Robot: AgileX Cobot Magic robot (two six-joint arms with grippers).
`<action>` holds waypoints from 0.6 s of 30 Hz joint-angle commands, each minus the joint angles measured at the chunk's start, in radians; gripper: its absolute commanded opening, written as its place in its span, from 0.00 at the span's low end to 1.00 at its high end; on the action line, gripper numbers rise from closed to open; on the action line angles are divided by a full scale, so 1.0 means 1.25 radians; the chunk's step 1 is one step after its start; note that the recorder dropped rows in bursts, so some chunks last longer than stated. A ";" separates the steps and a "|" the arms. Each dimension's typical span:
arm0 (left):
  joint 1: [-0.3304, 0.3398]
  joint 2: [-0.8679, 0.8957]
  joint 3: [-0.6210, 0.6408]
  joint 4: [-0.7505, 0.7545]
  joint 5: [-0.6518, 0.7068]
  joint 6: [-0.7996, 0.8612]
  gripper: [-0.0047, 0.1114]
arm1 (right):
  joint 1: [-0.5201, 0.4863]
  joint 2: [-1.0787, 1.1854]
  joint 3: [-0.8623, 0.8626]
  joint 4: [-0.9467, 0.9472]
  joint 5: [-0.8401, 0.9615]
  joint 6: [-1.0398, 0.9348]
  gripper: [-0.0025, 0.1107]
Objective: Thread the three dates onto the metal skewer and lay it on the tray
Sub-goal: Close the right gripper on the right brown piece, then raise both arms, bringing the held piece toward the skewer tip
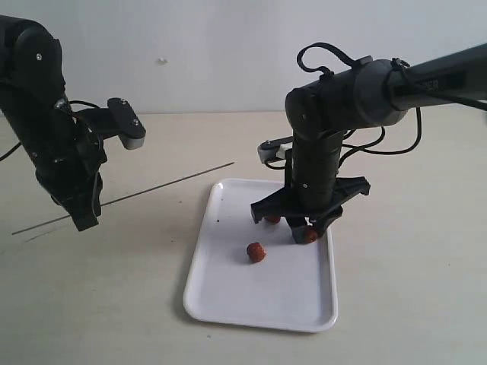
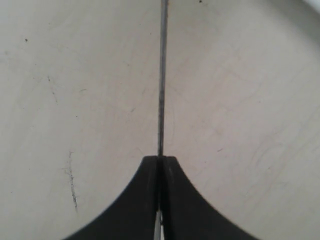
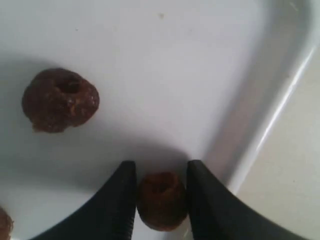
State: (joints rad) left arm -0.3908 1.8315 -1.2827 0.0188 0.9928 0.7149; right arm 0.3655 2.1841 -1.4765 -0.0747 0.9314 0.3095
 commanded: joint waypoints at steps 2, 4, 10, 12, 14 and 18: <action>0.002 -0.004 0.003 -0.002 -0.004 -0.009 0.04 | 0.001 0.016 0.004 -0.003 0.019 0.007 0.28; 0.002 -0.004 0.003 -0.002 -0.004 -0.009 0.04 | 0.001 0.016 0.004 -0.001 0.019 0.007 0.26; 0.002 -0.004 0.003 -0.002 -0.004 -0.009 0.04 | 0.001 0.016 0.004 -0.001 0.019 0.012 0.21; 0.002 -0.004 0.003 -0.002 -0.004 -0.009 0.04 | 0.001 0.013 0.004 -0.001 0.019 0.012 0.20; 0.002 -0.004 0.003 -0.002 -0.004 -0.009 0.04 | 0.001 0.009 0.002 -0.001 0.019 0.012 0.20; 0.002 -0.004 0.003 -0.003 -0.003 -0.020 0.04 | 0.001 -0.020 0.002 -0.011 0.019 0.012 0.20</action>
State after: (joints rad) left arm -0.3908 1.8315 -1.2827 0.0188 0.9928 0.7084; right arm 0.3655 2.1799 -1.4765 -0.0729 0.9423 0.3232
